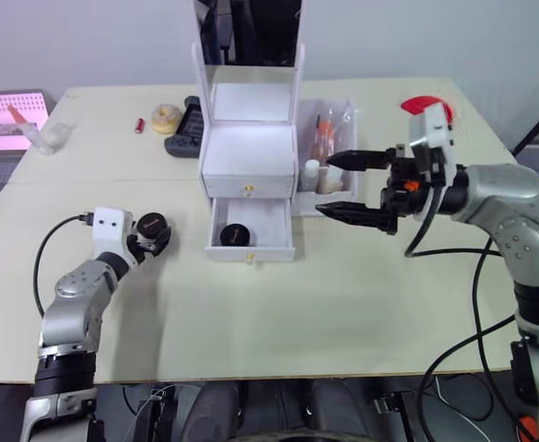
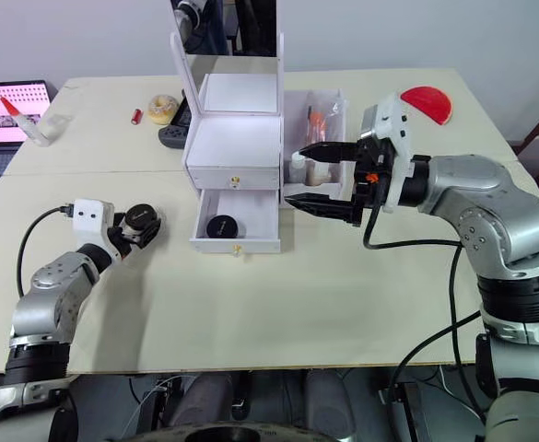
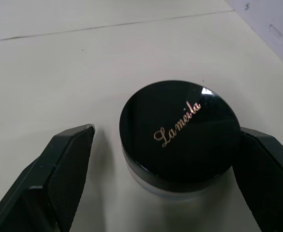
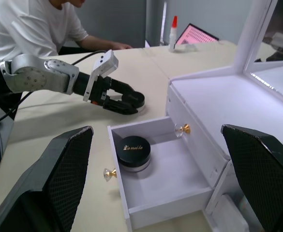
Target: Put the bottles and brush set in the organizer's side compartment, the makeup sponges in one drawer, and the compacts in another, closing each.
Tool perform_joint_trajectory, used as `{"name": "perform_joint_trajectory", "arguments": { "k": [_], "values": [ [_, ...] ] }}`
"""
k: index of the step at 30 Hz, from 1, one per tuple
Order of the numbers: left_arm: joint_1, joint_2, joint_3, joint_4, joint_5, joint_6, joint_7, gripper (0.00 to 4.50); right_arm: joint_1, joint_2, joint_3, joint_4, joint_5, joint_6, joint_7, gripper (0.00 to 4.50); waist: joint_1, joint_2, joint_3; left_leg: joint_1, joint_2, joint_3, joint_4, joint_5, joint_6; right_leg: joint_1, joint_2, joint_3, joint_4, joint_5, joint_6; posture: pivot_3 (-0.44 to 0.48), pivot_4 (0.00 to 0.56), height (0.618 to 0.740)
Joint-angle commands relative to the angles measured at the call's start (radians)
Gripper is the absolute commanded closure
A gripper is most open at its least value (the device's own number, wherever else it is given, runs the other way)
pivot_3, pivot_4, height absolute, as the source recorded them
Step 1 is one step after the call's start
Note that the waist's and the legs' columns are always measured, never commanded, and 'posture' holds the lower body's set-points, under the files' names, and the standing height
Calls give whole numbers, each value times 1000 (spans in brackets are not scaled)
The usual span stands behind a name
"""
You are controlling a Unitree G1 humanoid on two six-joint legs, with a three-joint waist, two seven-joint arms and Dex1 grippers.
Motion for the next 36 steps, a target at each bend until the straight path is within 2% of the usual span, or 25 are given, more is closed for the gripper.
{"name": "perform_joint_trajectory", "arguments": {
  "k": [1, 4, 6, 13, 17, 21, 27, 30, 36],
  "values": [
    [-3, -19, 30, -9, -35, -20, 2, 83, -20, 11, -11, -3, -12, -23, 18, 0, 0, 0, 0, 0, 0, 0, 0, 0, 0, 0, 0, 0, 0, 0, 0, 0, 150, 740],
    [1, -33, 33, -11, -48, -23, 1, 875, -18, 15, -12, 2, -20, -22, 24, 0, 0, 0, 0, 0, 0, 0, 0, 0, 0, 0, 0, 0, 0, 0, 0, 0, 150, 740],
    [4, -35, 31, -12, -52, -29, -3, 1798, -16, 17, -12, 3, -24, -22, 26, 0, 0, 0, 0, 0, 0, 0, 0, 0, 0, 0, 0, 0, 0, 0, 0, 0, 150, 740],
    [4, -37, 36, -5, -59, -62, -7, 1841, -18, 34, -16, 12, -35, -21, 32, 0, 0, 0, 0, 0, 0, 0, 0, 0, 0, 0, 0, 0, 0, 0, 0, 0, 150, 740],
    [25, -14, 49, -48, -80, -117, -64, 1841, -17, 39, -19, 11, -40, -22, 31, 0, -1, 0, 0, 0, 0, 0, 0, 0, 0, -1, 0, 0, 0, 0, 0, 0, 150, 740],
    [49, 38, 51, -177, -156, -108, -170, 1841, -12, 41, -23, 10, -44, -21, 26, 0, -3, 0, 0, -1, 0, 0, -1, 0, -1, -2, -2, 0, 0, 0, 0, 0, 150, 740],
    [102, 188, 8, -402, -346, 70, -380, 1841, 1, 52, -20, 6, -58, -28, 14, 0, -4, 1, 0, -2, 0, 0, -1, 0, -1, -2, -3, 0, 0, 0, 0, 0, 150, 740],
    [53, 247, -63, -435, -371, 132, -444, 1841, 4, 58, -21, 2, -64, -31, 1, 0, -1, 1, 0, -1, 0, -1, -1, 1, -1, -2, -3, 0, 0, 0, 0, 0, 150, 740],
    [-154, 223, -237, -350, -309, 143, -485, 1841, 21, 66, -35, -36, -61, -16, -29, 0, 0, 0, 0, -1, 0, -1, 0, 1, -2, -1, 0, -1, 0, 0, 0, 0, 150, 740]
  ]
}}
